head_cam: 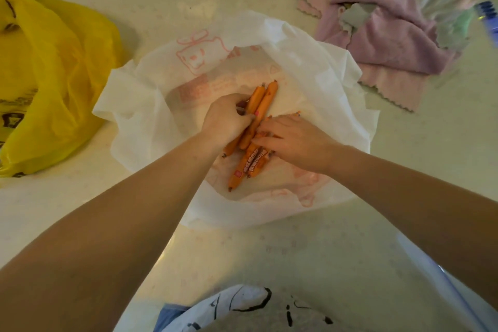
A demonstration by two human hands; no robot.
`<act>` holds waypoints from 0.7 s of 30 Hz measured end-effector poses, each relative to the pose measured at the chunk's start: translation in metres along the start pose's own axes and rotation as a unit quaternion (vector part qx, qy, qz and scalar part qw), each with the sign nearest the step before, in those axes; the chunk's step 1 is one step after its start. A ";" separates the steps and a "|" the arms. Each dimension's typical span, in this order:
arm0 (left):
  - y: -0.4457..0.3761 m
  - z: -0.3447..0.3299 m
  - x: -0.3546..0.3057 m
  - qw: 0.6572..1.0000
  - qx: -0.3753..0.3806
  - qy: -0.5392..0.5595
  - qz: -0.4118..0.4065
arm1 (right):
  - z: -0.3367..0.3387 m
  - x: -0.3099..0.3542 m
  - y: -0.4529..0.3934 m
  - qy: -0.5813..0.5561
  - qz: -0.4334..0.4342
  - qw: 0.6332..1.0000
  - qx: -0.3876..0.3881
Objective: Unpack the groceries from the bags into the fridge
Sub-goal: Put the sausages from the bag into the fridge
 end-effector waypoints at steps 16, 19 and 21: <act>-0.001 -0.036 -0.009 0.989 0.096 -0.115 -0.001 | -0.036 -0.017 0.032 -0.030 -0.049 0.971 0.233; -0.001 -0.036 -0.011 0.985 0.102 -0.138 0.005 | -0.037 -0.016 0.037 -0.060 -0.061 0.966 0.244; 0.000 -0.034 -0.011 0.983 0.100 -0.151 0.011 | -0.037 -0.015 0.041 -0.077 -0.067 0.963 0.248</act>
Point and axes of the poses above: each hand's wrist, its own y-axis away from the middle knuckle, its own z-axis out of the back of the hand, x = y × z, the point moved 10 cm from there along -y, towards the middle knuckle, and after that the axes turned 13 degrees about y, right-handed, at the moved point
